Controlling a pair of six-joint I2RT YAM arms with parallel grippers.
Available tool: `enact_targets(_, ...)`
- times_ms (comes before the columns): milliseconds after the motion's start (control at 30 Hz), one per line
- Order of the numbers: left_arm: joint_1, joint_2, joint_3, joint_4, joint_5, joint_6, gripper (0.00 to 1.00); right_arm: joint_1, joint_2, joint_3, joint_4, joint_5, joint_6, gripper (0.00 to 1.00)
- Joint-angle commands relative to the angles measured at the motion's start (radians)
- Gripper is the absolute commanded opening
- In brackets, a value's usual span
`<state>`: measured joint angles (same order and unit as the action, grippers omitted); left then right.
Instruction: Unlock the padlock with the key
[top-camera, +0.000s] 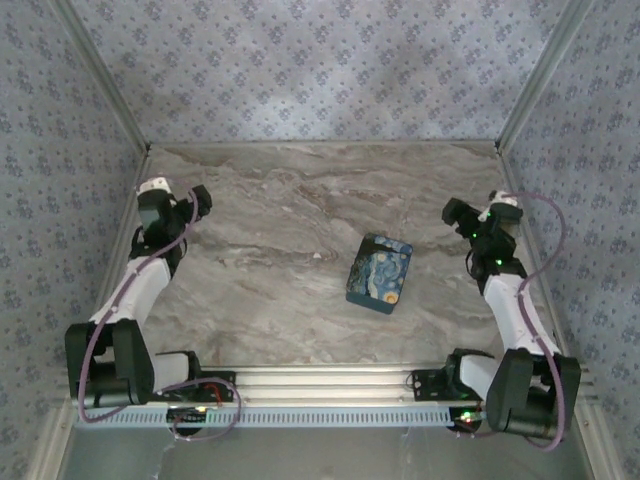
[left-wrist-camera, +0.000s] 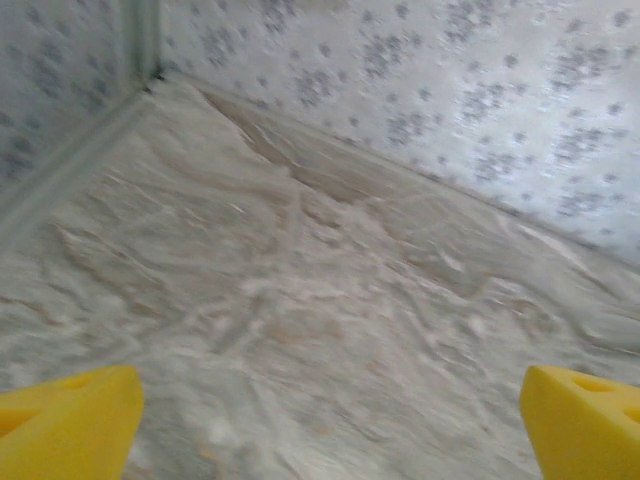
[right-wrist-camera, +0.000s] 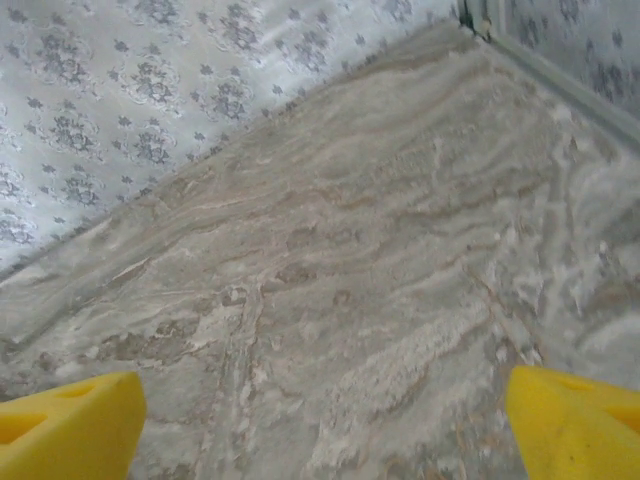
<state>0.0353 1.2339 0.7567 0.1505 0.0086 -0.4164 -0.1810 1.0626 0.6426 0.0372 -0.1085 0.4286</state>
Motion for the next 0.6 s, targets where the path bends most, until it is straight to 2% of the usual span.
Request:
enact_targets(0,-0.049,-0.029,0.038,-0.226,0.197,-0.156,0.89,0.0,-0.034,0.034,-0.266,-0.212,0.129,0.87)
enact_targets(100,-0.15,-0.072,-0.006,-0.254,0.229,-0.201,0.86,0.074,-0.054,0.034,-0.442,-0.228,0.134,0.82)
enact_targets(200,-0.267,-0.106,-0.072,-0.239,0.248,-0.251,0.85,0.169,-0.103,-0.015,-0.545,-0.208,0.162,0.78)
enact_targets(367,-0.439,-0.15,-0.135,-0.25,0.214,-0.288,0.84,0.302,-0.262,-0.123,-0.594,-0.204,0.301,0.73)
enact_targets(567,-0.547,-0.16,-0.171,-0.23,0.178,-0.327,0.85,0.48,-0.311,-0.187,-0.591,-0.18,0.415,0.71)
